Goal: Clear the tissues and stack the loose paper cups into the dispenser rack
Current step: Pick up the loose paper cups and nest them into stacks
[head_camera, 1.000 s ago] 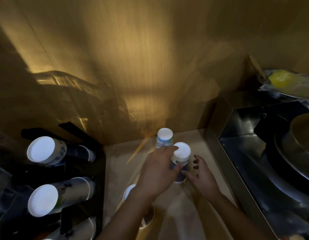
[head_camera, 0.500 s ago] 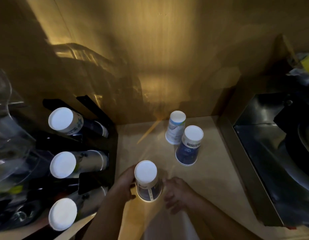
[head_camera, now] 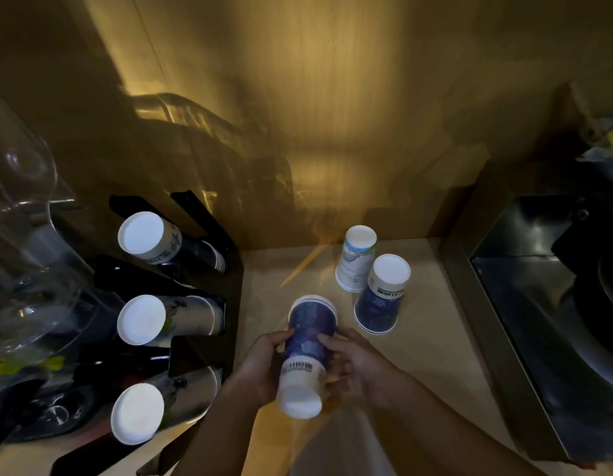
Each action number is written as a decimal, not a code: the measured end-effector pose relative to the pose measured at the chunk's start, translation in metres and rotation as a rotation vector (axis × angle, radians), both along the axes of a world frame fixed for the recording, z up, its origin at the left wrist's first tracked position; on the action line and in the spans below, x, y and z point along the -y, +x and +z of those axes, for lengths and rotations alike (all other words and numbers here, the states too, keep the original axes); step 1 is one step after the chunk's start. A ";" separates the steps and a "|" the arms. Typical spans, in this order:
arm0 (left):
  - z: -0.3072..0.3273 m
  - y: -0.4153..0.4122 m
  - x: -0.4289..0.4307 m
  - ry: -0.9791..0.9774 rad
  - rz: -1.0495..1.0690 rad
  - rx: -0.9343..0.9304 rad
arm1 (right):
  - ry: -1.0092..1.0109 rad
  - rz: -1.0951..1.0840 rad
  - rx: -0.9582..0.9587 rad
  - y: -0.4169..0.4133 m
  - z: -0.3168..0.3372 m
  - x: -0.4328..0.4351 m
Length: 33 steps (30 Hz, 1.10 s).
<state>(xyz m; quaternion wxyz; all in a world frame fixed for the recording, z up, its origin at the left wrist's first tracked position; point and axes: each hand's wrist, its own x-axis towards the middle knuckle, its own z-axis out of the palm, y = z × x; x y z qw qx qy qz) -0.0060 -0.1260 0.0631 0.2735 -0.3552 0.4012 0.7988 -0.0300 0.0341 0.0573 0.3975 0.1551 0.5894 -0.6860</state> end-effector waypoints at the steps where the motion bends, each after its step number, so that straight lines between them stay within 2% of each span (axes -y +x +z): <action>1: 0.002 -0.002 0.000 0.015 0.007 -0.031 | -0.031 -0.013 -0.013 -0.003 0.003 -0.002; 4: 0.006 -0.010 0.003 0.062 0.012 -0.219 | -0.131 0.008 -0.097 -0.013 0.014 -0.011; 7: 0.022 -0.020 0.003 -0.012 -0.055 -0.416 | -0.172 0.028 -0.250 -0.021 0.027 -0.017; 9: 0.040 -0.026 -0.004 -0.164 -0.080 -0.520 | -0.151 0.041 -0.370 -0.027 0.038 -0.017; 13: 0.082 -0.036 -0.020 -0.614 -0.115 -0.777 | -0.162 -0.001 -0.594 -0.040 0.068 -0.016; 18: 0.129 -0.039 -0.036 -0.961 -0.007 -1.015 | -0.166 0.005 -0.786 -0.047 0.103 -0.021; 23: 0.158 -0.033 -0.046 -1.294 0.094 -1.035 | -0.059 -0.097 -0.967 -0.049 0.148 -0.036; 26: 0.165 -0.032 -0.047 -1.397 0.132 -0.960 | -0.010 -0.211 -1.188 -0.046 0.177 -0.045; 30: 0.166 -0.029 -0.051 -1.663 0.087 -0.950 | 0.109 -0.151 -1.460 -0.037 0.205 -0.045; 33: 0.166 -0.028 -0.054 -1.709 0.069 -0.983 | 0.230 -0.068 -1.569 -0.034 0.212 -0.038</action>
